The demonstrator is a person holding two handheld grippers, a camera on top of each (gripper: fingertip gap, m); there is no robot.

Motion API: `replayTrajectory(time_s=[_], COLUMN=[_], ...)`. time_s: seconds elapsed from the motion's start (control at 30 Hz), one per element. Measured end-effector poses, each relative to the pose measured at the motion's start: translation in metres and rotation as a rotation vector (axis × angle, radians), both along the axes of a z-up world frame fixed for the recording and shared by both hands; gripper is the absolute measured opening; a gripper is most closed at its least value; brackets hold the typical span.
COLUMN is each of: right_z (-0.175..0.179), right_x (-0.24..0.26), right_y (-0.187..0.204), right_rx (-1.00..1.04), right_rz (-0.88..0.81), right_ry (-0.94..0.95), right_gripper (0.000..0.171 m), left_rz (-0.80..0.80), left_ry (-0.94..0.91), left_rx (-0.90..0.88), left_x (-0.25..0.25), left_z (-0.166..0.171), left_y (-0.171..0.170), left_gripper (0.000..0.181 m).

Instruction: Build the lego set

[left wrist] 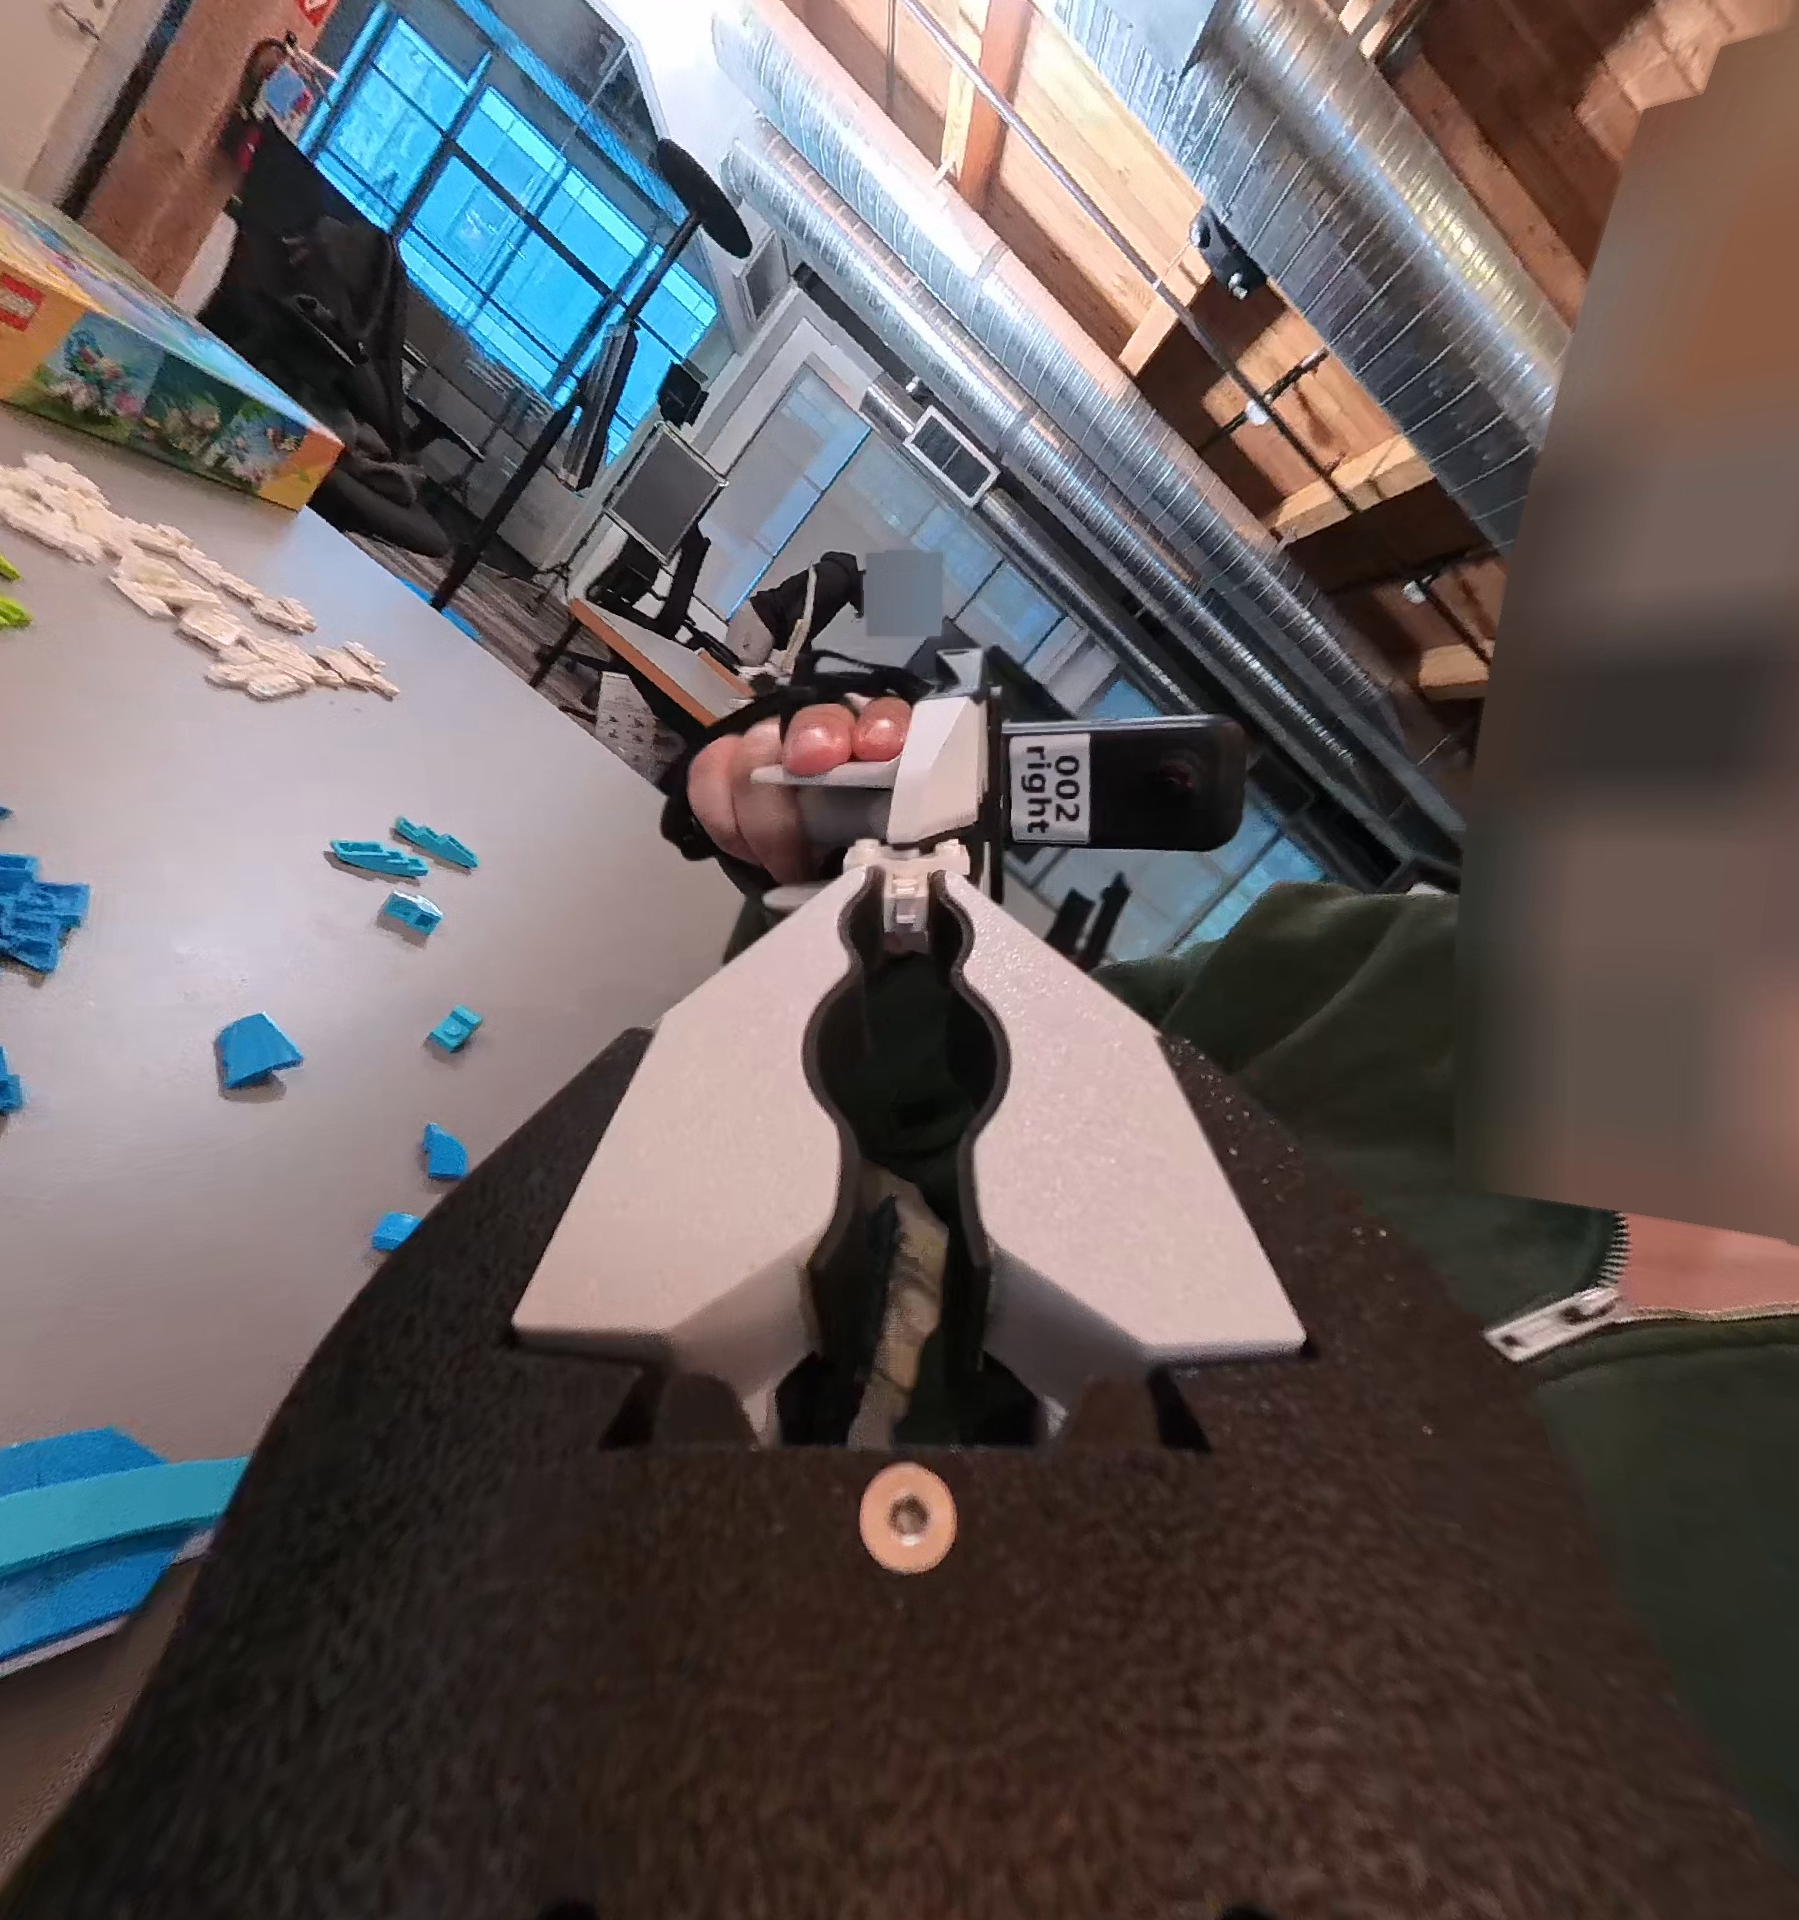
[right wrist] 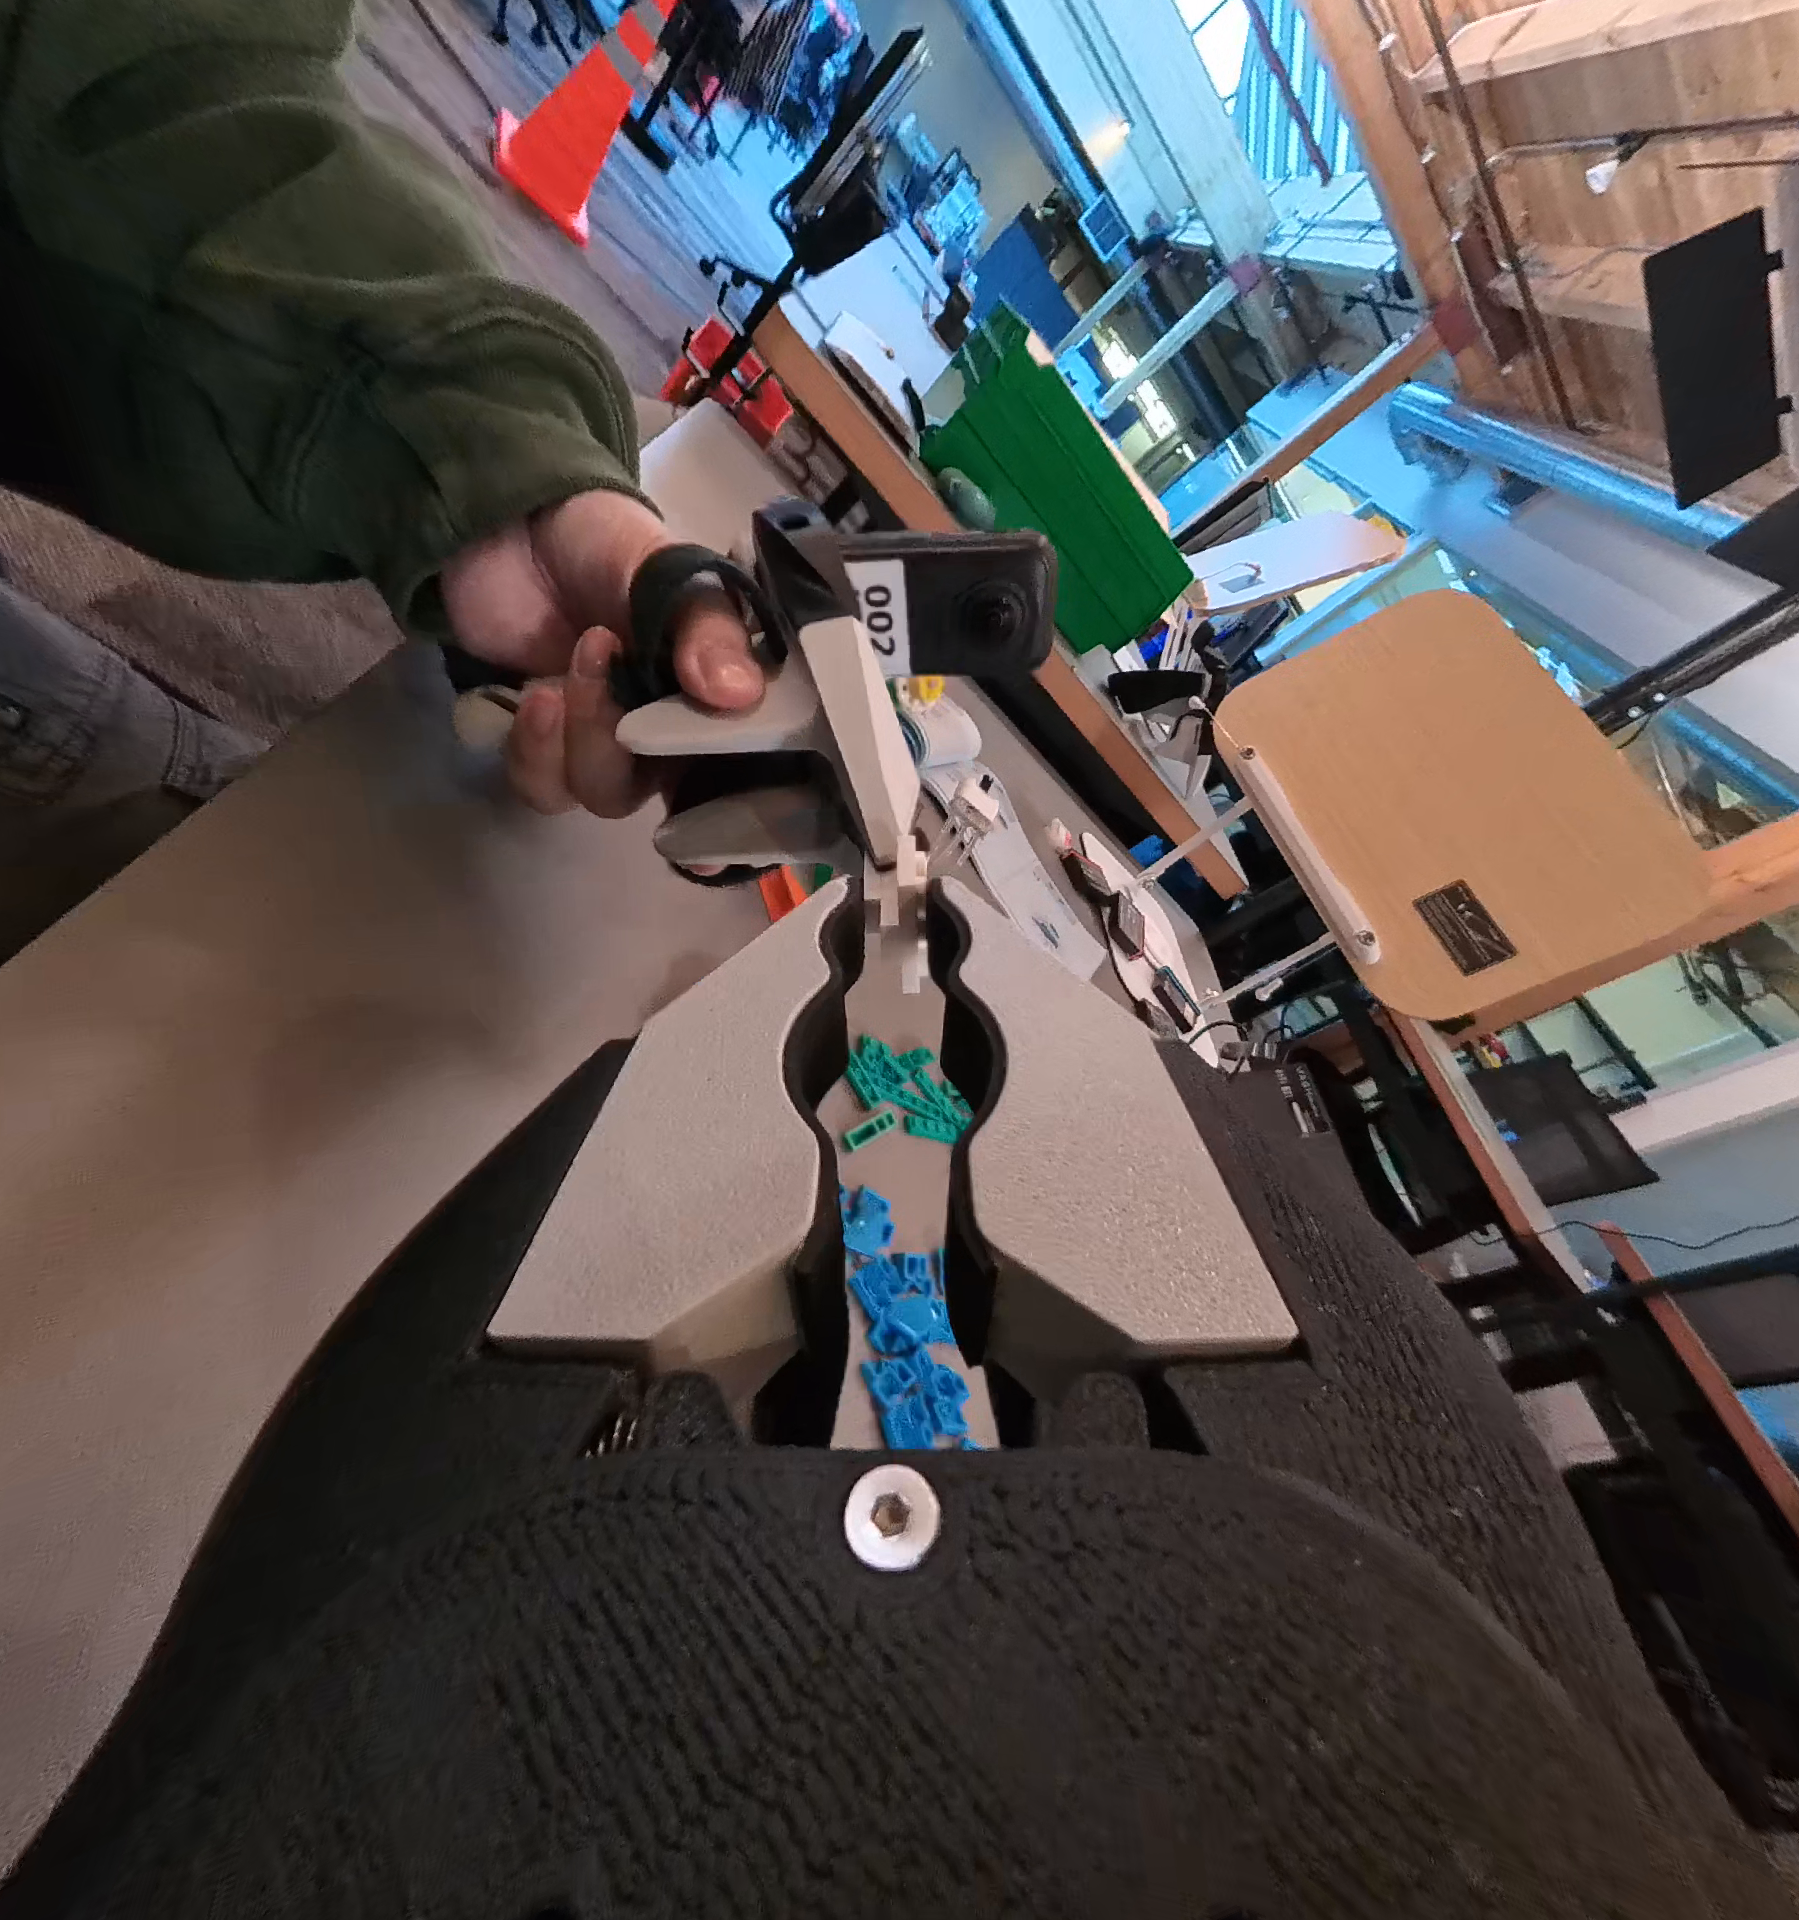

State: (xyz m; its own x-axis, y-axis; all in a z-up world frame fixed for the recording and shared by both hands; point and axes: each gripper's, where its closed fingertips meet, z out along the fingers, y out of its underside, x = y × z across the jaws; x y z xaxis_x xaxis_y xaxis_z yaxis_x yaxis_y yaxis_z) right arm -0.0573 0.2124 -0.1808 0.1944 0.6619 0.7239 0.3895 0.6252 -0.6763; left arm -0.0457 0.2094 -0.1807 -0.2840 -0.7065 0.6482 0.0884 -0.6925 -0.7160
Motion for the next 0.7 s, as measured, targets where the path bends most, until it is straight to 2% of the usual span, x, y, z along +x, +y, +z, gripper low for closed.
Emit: replayTrajectory(time_s=[0.07, 0.1, 0.23, 0.3, 0.47, 0.53, 0.63, 0.7], right_z=[0.0, -0.002, -0.002, -0.006, -0.02, -0.021, -0.022, -0.023], right_x=[0.001, 0.003, 0.011, 0.012, 0.009, 0.009, 0.009, 0.009], right_y=[0.001, 0.0, -0.002, -0.005, -0.014, -0.014, -0.012, -0.014], right_rx=[-0.013, -0.058, -0.426, -0.533, -0.547, -0.534, -0.522, -0.524], right_rz=[0.009, 0.026, 0.138, 0.183, 0.218, 0.214, 0.2, 0.212], right_ry=[0.048, 0.065, 0.193, 0.197, 0.113, 0.109, 0.106, 0.098], right_gripper=[0.029, 0.043, 0.063, 0.061, 0.031, 0.027, 0.037, 0.025], left_rz=[0.053, 0.103, 0.262, 0.287, 0.272, 0.259, 0.253, 0.249], left_ry=[0.03, 0.074, 0.194, 0.194, 0.191, 0.18, 0.178, 0.172], left_rx=[0.127, 0.251, 0.792, 0.918, 0.942, 0.921, 0.919, 0.911], left_x=[0.0, 0.0, 0.0, 0.001, 0.002, 0.002, 0.002, 0.003], left_z=[-0.002, -0.007, -0.018, -0.017, -0.022, -0.022, -0.023, -0.023], left_y=[0.001, 0.003, 0.001, -0.004, -0.008, -0.009, -0.01, -0.011], left_gripper=[0.006, 0.005, 0.006, 0.006, 0.006, 0.006, 0.006, 0.006])
